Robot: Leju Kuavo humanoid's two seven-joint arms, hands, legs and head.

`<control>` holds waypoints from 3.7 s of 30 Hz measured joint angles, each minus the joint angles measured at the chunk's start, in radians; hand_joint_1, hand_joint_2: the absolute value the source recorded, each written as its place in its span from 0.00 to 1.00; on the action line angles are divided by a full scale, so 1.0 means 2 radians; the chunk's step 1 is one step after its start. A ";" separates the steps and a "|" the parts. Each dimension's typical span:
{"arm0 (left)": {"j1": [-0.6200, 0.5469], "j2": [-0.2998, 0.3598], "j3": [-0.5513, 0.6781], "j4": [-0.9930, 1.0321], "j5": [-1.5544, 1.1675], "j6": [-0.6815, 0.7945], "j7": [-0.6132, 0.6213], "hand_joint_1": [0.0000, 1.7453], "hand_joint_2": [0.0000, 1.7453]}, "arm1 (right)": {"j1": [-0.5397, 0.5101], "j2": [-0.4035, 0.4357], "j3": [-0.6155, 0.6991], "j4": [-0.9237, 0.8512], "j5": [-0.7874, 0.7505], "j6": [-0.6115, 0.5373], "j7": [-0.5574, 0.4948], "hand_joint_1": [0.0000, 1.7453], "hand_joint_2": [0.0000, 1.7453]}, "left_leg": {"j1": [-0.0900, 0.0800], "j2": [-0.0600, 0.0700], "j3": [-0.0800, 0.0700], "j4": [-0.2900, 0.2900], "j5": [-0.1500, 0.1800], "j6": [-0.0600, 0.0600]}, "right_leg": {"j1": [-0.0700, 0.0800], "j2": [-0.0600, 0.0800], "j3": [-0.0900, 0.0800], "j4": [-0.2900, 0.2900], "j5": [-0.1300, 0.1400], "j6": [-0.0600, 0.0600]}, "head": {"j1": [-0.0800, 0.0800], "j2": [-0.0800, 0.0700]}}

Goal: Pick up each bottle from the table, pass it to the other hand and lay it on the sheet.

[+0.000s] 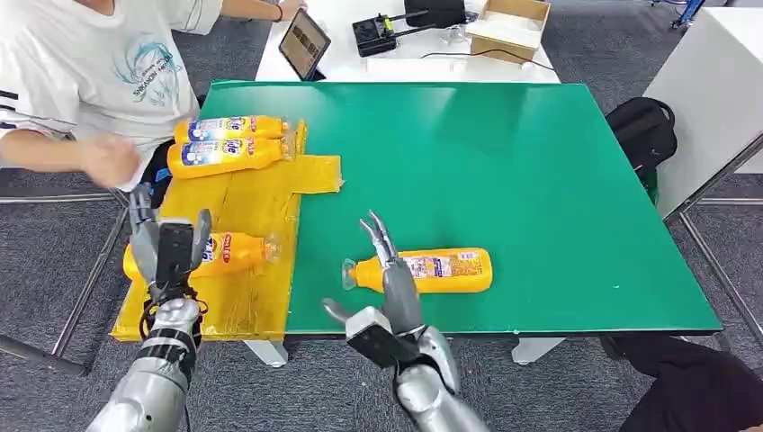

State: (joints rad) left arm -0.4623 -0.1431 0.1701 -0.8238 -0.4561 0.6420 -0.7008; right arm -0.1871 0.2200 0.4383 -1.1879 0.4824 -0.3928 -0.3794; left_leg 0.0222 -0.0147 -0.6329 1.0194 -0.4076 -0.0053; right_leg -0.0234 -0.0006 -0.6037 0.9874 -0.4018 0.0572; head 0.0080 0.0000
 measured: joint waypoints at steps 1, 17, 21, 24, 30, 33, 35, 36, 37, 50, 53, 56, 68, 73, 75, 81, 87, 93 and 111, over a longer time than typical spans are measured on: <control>0.016 -0.003 -0.012 -0.031 0.019 -0.001 0.000 0.00 1.00 | -0.010 -0.015 -0.003 0.000 0.022 0.015 0.021 0.00 1.00 | 0.000 0.000 0.000 0.000 0.000 0.000 | 0.000 0.000 0.000 0.000 0.000 0.000 | 0.000 0.000; 0.141 -0.024 -0.099 -0.230 0.053 -0.025 -0.001 0.00 1.00 | -0.075 -0.112 -0.039 0.025 0.114 0.114 0.106 0.00 1.00 | 0.000 0.000 -0.003 0.000 0.000 0.000 | 0.000 0.000 -0.003 0.000 0.000 0.000 | 0.000 0.000; 0.155 -0.027 -0.109 -0.239 0.050 -0.030 -0.001 0.00 1.00 | -0.077 -0.124 -0.039 0.051 0.113 0.131 0.110 0.00 1.00 | 0.000 0.000 -0.003 0.000 0.000 0.000 | 0.000 0.000 -0.003 0.000 0.000 0.000 | 0.000 0.000; 0.160 -0.027 -0.112 -0.243 0.050 -0.030 -0.001 0.00 1.00 | -0.078 -0.130 -0.039 0.061 0.113 0.137 0.111 0.00 1.00 | 0.000 0.000 -0.003 0.000 0.000 0.000 | 0.000 0.000 -0.003 0.000 0.000 0.000 | 0.000 0.000; 0.160 -0.030 -0.121 -0.243 0.028 -0.020 -0.001 0.00 1.00 | -0.079 -0.139 -0.039 0.080 0.097 0.173 0.116 0.00 1.00 | 0.000 0.000 -0.003 0.000 0.000 0.000 | 0.000 0.000 -0.003 0.000 0.000 0.000 | 0.000 0.000; 0.160 -0.031 -0.127 -0.239 0.025 -0.018 -0.001 0.00 1.00 | -0.082 -0.145 -0.038 0.091 0.085 0.191 0.114 0.00 1.00 | 0.000 0.000 -0.003 0.000 0.000 0.000 | 0.000 0.000 -0.003 0.000 0.000 0.000 | 0.000 0.000; 0.160 -0.031 -0.131 -0.236 0.030 -0.018 -0.001 0.00 1.00 | -0.085 -0.151 -0.035 0.099 0.077 0.203 0.112 0.00 1.00 | 0.000 0.000 -0.003 0.000 0.000 0.000 | 0.000 0.000 -0.003 0.000 0.000 0.000 | 0.000 0.000; 0.159 -0.031 -0.133 -0.234 0.032 -0.018 0.000 0.00 1.00 | -0.088 -0.154 -0.033 0.102 0.074 0.207 0.111 0.00 1.00 | 0.000 0.000 -0.003 0.000 0.000 0.000 | 0.000 0.000 -0.003 0.000 0.000 0.000 | 0.000 0.000; 0.159 -0.031 -0.135 -0.232 0.033 -0.018 0.000 0.00 1.00 | -0.091 -0.159 -0.031 0.105 0.073 0.209 0.110 0.00 1.00 | 0.000 0.000 -0.003 0.000 0.000 0.000 | 0.000 0.000 -0.003 0.000 0.000 0.000 | 0.000 0.000; 0.159 -0.036 -0.142 -0.220 0.044 -0.051 0.000 0.00 1.00 | -0.112 -0.195 -0.017 0.121 0.104 0.199 0.137 0.00 1.00 | 0.000 0.000 -0.002 0.000 0.000 0.001 | 0.000 0.000 -0.002 0.000 0.000 0.001 | 0.000 0.000; 0.159 -0.039 -0.144 -0.219 0.044 -0.057 0.002 0.00 1.00 | -0.119 -0.201 -0.016 0.131 0.108 0.204 0.139 0.00 1.00 | 0.000 0.000 -0.003 0.000 0.000 0.001 | 0.000 0.000 -0.002 0.000 0.000 0.001 | 0.000 0.000; 0.159 -0.039 -0.148 -0.218 0.041 -0.060 0.002 0.00 1.00 | -0.126 -0.203 -0.014 0.143 0.111 0.205 0.140 0.00 1.00 | 0.000 0.000 -0.003 0.000 0.000 0.001 | 0.000 0.000 -0.002 0.000 0.000 0.001 | 0.000 0.000; 0.151 -0.043 -0.156 -0.196 0.051 -0.058 0.001 0.00 1.00 | -0.181 -0.203 0.010 0.226 0.081 0.242 0.136 0.54 1.00 | 0.000 0.000 -0.003 0.000 0.000 0.001 | 0.000 0.000 -0.002 0.000 0.001 0.001 | 0.000 0.000; 0.147 -0.043 -0.161 -0.188 0.056 -0.057 0.001 0.00 1.00 | -0.185 -0.191 0.011 0.250 0.065 0.217 0.118 0.89 1.00 | 0.000 0.003 -0.002 0.000 0.000 0.001 | 0.000 0.002 -0.002 0.000 0.001 0.001 | 0.000 0.000; 0.145 -0.043 -0.162 -0.185 0.057 -0.058 0.001 0.00 1.00 | -0.185 -0.188 0.011 0.255 0.060 0.214 0.111 0.89 1.00 | 0.000 0.003 -0.002 0.000 0.000 0.001 | 0.000 0.003 -0.003 0.000 0.001 0.001 | 0.000 0.000; 0.142 -0.043 -0.164 -0.181 0.058 -0.059 0.000 0.00 1.00 | -0.188 -0.184 0.011 0.263 0.058 0.212 0.107 0.96 1.00 | 0.000 0.003 -0.001 0.000 0.000 0.001 | 0.000 0.003 -0.002 0.000 0.001 0.001 | 0.000 0.000; 0.142 -0.043 -0.165 -0.180 0.060 -0.060 0.000 0.00 1.00 | -0.182 -0.180 0.008 0.264 0.048 0.190 0.099 1.00 1.00 | 0.000 0.003 -0.002 0.000 0.000 0.001 | 0.000 0.003 -0.002 0.000 0.001 0.001 | 0.000 0.000; 0.142 -0.043 -0.165 -0.178 0.061 -0.062 0.000 0.00 1.00 | -0.168 -0.174 -0.007 0.258 0.045 0.168 0.095 1.00 1.00 | 0.000 0.003 -0.002 0.000 0.000 0.001 | 0.000 0.003 -0.002 0.000 0.001 0.001 | 0.000 0.000; 0.159 -0.054 -0.161 -0.182 0.108 -0.114 0.024 0.00 1.00 | 0.002 -0.080 -0.120 -0.041 -0.005 -0.055 -0.023 1.00 1.00 | 0.000 0.002 -0.004 0.000 -0.001 0.000 | 0.000 0.003 -0.004 0.000 0.000 0.001 | 0.000 0.000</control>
State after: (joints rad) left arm -0.1442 -0.2510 -0.1526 -1.1883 -0.2403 0.4135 -0.6527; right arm -0.1839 0.0595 0.1988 -1.2706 0.4724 -0.5034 -0.4260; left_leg 0.0217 -0.0099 -0.6416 1.0198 -0.4087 -0.0044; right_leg -0.0241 0.0058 -0.6124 0.9871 -0.4011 0.0594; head 0.0084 0.0000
